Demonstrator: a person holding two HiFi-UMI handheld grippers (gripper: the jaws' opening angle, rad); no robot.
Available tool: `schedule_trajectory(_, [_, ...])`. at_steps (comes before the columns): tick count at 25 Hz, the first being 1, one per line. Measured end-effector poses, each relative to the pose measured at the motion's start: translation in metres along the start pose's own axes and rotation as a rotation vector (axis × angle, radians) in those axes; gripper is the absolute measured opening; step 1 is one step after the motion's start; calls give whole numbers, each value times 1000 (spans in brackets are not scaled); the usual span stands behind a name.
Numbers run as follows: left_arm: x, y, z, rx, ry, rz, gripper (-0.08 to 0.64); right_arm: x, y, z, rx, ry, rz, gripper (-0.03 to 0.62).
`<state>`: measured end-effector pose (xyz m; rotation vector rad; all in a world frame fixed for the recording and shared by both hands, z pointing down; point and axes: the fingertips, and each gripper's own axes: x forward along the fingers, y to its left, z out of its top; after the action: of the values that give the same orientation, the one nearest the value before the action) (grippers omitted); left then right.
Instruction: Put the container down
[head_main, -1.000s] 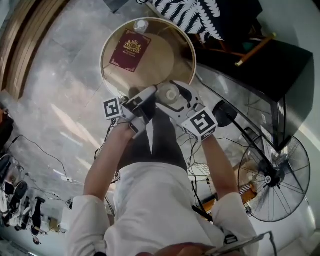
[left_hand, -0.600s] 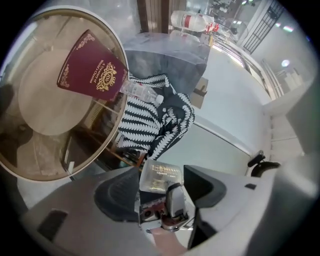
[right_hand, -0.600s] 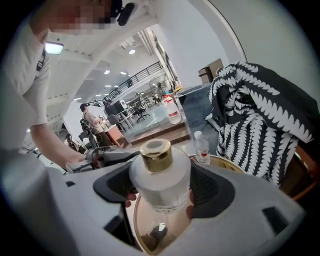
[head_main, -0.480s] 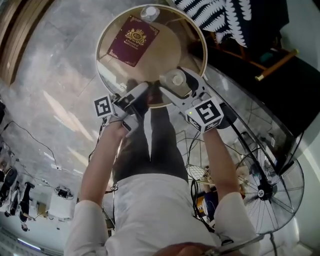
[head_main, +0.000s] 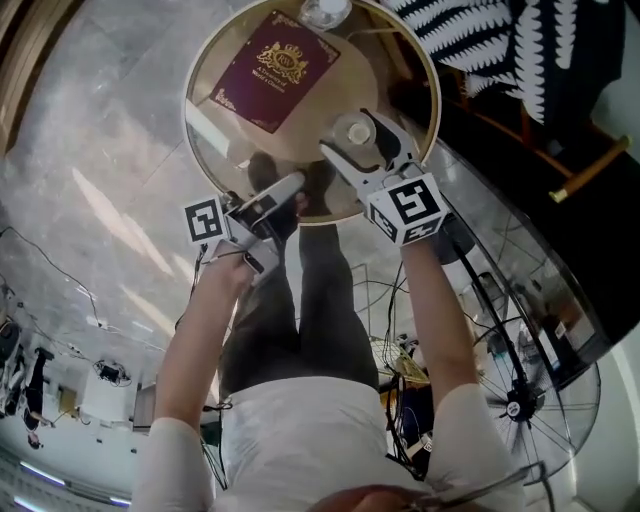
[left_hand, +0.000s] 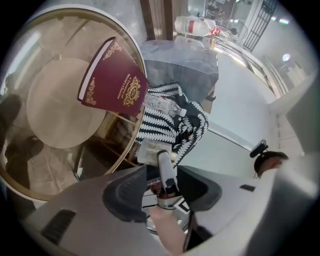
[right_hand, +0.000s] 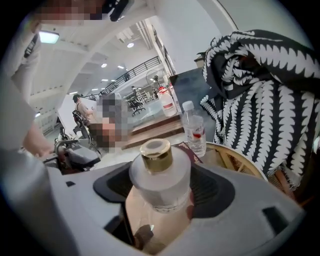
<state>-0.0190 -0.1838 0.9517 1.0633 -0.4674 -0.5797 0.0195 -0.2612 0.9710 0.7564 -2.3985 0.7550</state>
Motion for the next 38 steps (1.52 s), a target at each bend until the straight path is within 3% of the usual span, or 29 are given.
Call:
schedule_trajectory(16, [-18,62,14,25,12,105,51,81,-33,-77,-45,85,-75,344])
schedule_trajectory(38, [-27,85,24,16,15,131,38,104,-41,-109,-118,120,-111,345])
